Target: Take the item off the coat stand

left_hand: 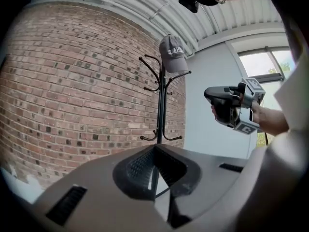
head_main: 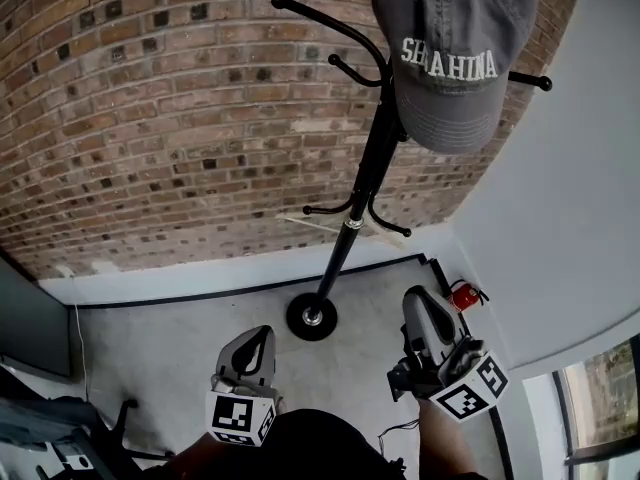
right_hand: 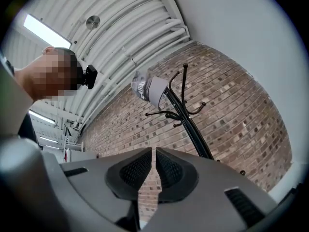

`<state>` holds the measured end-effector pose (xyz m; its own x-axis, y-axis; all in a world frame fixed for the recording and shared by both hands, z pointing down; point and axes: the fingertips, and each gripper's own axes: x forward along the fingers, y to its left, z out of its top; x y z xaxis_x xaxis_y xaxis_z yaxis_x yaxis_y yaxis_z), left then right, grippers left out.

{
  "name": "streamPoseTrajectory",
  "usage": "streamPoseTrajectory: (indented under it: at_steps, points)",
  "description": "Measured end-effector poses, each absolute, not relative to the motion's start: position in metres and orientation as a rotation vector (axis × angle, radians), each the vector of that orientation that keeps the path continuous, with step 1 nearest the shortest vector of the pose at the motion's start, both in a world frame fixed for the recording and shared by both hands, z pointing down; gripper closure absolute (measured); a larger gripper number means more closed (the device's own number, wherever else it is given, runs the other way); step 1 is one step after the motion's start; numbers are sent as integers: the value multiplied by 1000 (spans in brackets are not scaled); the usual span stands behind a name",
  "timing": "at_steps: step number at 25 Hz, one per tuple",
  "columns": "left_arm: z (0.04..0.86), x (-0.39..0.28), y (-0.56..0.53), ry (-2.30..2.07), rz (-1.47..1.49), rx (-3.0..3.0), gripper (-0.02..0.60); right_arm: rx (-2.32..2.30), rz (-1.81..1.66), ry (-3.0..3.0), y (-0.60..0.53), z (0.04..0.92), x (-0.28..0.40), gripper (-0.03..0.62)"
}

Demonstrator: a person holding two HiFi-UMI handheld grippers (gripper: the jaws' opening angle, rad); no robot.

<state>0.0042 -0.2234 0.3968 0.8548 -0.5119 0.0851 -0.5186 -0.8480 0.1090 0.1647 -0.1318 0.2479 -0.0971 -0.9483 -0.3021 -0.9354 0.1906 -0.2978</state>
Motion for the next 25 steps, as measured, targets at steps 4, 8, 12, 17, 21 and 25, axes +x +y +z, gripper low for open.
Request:
streamPoseTrajectory:
  at_steps: [4,8,12,17,21,25]
  points:
    - [393,7,-228,-947,84,2858,557,-1655,23,2095,-151,221,192,577]
    - [374,29,-225,-1045,88,2859,557,-1540,100,2144,-167,189,218,575]
    - [360,48,-216,-1135,93,2856,557,-1383,155,2188,-179,154,233,504]
    - [354,56,-200,-1259,96,2812,557,-1166,266,2276,-182,103,229,453]
    - [351,58,-188,-1356,84,2772,557,-1054,333,2319,-187,77,226,453]
    - [354,59,-177,-1451,81,2716,557,-994,398,2329,-187,59,225,454]
